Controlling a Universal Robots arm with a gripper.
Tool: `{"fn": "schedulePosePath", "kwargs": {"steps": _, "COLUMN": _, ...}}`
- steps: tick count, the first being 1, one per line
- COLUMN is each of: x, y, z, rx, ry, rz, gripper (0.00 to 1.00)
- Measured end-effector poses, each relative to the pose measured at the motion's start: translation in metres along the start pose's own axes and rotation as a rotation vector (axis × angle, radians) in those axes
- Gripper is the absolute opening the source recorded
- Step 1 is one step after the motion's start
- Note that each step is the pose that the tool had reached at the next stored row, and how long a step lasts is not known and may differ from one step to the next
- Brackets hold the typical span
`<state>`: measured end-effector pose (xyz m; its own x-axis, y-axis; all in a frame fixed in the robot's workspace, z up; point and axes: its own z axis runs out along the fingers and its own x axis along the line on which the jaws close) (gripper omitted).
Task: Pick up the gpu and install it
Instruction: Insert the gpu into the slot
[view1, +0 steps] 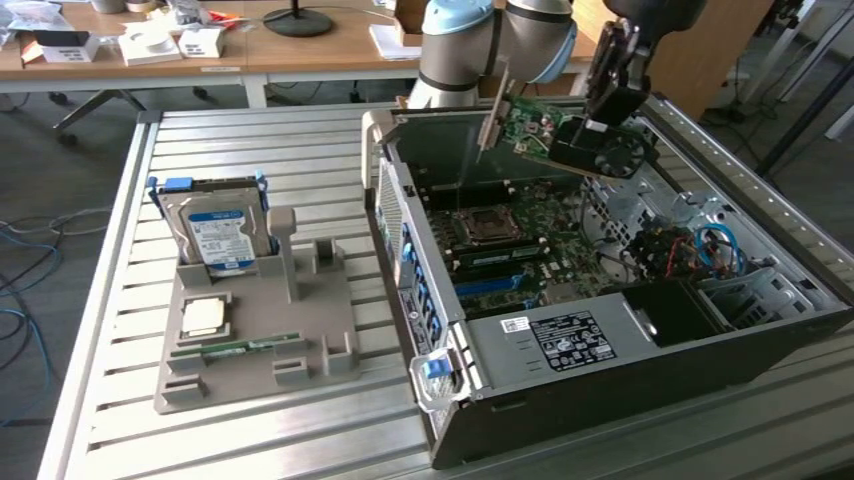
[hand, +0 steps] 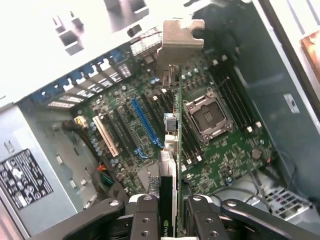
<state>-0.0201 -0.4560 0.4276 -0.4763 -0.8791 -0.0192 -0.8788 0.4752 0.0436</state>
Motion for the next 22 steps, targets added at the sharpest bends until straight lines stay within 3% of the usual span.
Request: {"fn": "schedulePosePath", "kwargs": {"steps": 22, "x": 0.0001, "y": -0.0001, "z": 0.0026, "rx": -0.0072, "ry": 0.0181, "rz": -0.398, "gripper": 0.26}}
